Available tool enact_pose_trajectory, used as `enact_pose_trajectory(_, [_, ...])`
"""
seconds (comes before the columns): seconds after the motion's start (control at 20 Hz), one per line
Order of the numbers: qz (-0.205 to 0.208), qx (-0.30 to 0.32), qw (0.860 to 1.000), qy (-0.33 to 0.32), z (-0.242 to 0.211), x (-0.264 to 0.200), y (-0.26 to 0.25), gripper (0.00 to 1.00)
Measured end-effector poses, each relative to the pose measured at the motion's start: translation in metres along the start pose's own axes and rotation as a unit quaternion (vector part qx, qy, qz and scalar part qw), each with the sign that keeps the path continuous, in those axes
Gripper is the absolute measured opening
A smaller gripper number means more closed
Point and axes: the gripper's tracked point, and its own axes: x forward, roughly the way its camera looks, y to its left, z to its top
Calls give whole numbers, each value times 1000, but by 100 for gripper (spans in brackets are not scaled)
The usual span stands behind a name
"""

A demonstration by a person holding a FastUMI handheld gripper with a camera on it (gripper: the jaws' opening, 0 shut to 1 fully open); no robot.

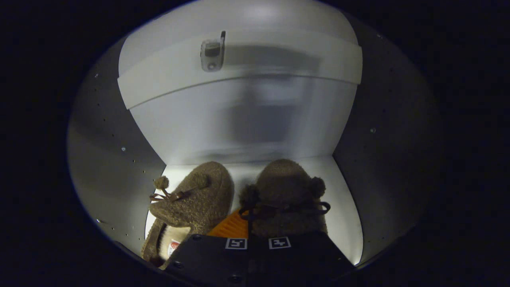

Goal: Open the shoe cabinet door, grab the shoes and put them into the shoe cabinet, then close the shoe cabinet door.

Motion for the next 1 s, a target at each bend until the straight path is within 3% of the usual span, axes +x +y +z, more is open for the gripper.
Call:
enact_pose_trajectory(0.2, [-2,0,1000,14,-7,-5,-2,6])
enact_pose_trajectory(0.25, [-3,0,1000,15,-8,-8,-2,14])
enact_pose_trajectory(0.3, [4,9,1000,13,-10,-10,1,14])
enact_pose_trajectory(0.45, [9,23,1000,1,-9,-28,3,27])
enact_pose_trajectory(0.5, [13,21,1000,-9,-7,-37,5,26])
enact_pose_trajectory(0.8, [6,15,998,-65,0,-105,12,82])
enact_pose_trajectory(1.0, [14,8,992,-129,2,-179,27,90])
